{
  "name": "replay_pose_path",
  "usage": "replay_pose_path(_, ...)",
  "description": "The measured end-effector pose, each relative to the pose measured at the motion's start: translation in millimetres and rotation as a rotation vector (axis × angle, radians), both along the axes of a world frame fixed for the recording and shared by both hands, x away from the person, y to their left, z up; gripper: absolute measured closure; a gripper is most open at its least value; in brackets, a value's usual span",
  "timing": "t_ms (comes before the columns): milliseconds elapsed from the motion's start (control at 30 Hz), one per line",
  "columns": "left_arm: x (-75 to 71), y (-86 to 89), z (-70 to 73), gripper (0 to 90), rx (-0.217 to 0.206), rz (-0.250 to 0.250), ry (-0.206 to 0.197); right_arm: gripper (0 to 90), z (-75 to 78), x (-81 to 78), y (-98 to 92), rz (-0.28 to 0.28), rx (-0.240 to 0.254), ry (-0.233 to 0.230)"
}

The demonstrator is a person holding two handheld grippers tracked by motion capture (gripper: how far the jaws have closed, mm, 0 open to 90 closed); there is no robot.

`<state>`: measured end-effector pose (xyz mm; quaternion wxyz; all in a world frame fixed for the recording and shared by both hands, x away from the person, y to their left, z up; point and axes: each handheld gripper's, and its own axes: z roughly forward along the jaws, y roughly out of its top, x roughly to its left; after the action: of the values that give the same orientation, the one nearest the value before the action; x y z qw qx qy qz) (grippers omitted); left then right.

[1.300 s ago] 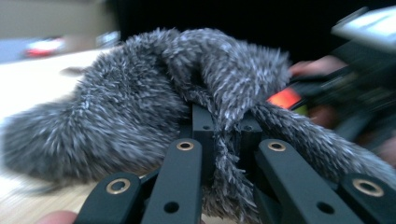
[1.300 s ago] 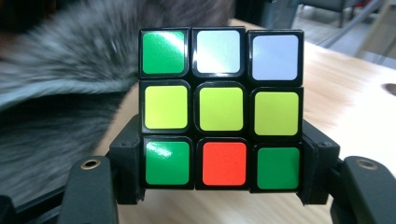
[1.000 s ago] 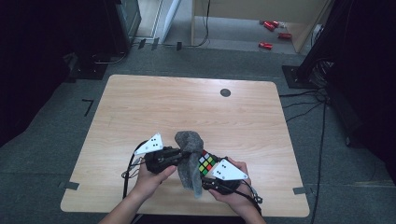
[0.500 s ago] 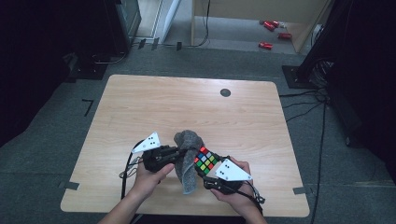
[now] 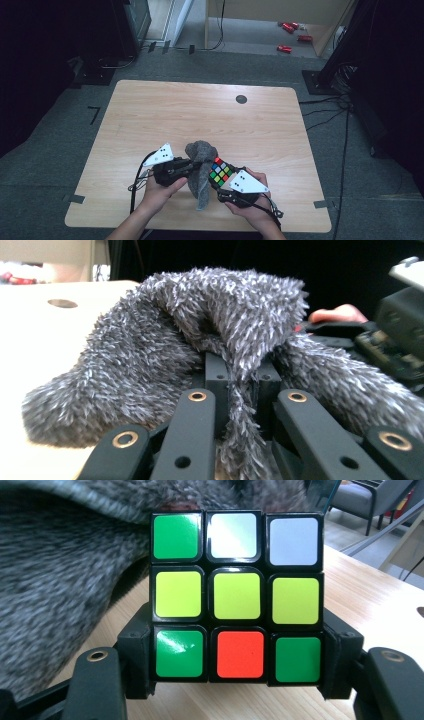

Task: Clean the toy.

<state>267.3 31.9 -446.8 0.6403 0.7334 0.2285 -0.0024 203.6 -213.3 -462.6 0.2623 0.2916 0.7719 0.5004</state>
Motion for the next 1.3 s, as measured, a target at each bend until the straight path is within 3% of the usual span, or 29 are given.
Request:
replay_pose_path(67,-5.5,-4.3,4.6,84.2,-0.006,-0.032,-0.03,34.2,-1.0,0.8,0.9,0.005,-0.005,0.001)
replay_pose_path(133,-5.5,-5.6,5.4,84.1,0.027,-0.01,-0.04,34.2,-2.1,1.0,1.2,0.001,-0.012,0.004)
replay_pose_path(267,5.6,1.5,-4.8,84.2,0.083,0.068,0.023,34.2,-1.5,0.5,0.6,-0.007,-0.021,0.0)
replay_pose_path(367,6.8,4.0,-5.5,84.1,0.055,0.066,0.044,34.2,0.7,-0.8,0.0,-0.005,-0.008,-0.006)
replay_pose_path(467,1.0,0.4,0.6,84.0,-0.019,-0.017,0.031,34.2,1.1,-0.2,-0.8,0.004,0.013,0.002)
replay_pose_path(500,-0.4,-0.9,2.3,84.0,-0.023,-0.032,0.018,34.2,0.9,0.0,-0.9,0.007,0.01,0.001)
replay_pose_path(567,-0.1,-1.5,2.7,84.1,-0.009,-0.008,0.013,34.2,1.2,-0.1,-0.9,0.0,0.005,-0.002)
replay_pose_path(600,4.0,0.5,-0.1,84.1,0.004,0.016,0.036,34.3,1.8,0.0,-1.5,-0.003,0.004,-0.002)
replay_pose_path(700,11.4,8.9,-9.1,84.3,0.036,0.053,0.056,34.2,5.3,-0.7,-5.8,-0.011,0.022,-0.01)
replay_pose_path(767,12.4,9.5,-12.4,84.3,0.084,0.066,0.032,34.2,8.4,-0.8,-10.1,-0.012,0.047,-0.018)
replay_pose_path(833,11.8,7.4,-15.3,84.3,0.091,0.04,0.024,34.2,12.9,0.0,-14.4,-0.011,0.099,-0.014)
replay_pose_path(933,4.2,-1.6,-17.3,84.4,0.109,-0.027,-0.049,34.2,16.3,1.0,-16.9,0.003,0.13,-0.011)
replay_pose_path(1033,2.8,-3.3,-19.9,84.3,0.125,-0.072,-0.087,34.2,16.9,1.8,-20.9,0.022,0.171,0.008)
replay_pose_path(1133,-1.2,-6.5,-20.2,84.2,0.164,-0.068,-0.136,34.2,17.2,3.1,-23.6,0.028,0.204,0.029)
replay_pose_path(1167,-0.8,-5.8,-19.0,84.2,0.159,-0.046,-0.14,34.2,16.7,3.4,-23.4,0.029,0.204,0.032)
replay_pose_path(1267,5.4,4.0,-14.5,84.2,0.054,-0.01,-0.084,34.2,13.2,4.8,-22.4,0.041,0.212,0.048)
replay_pose_path(1300,6.8,6.6,-13.6,84.2,0.039,-0.009,-0.075,34.2,12.6,4.9,-21.3,0.042,0.207,0.049)
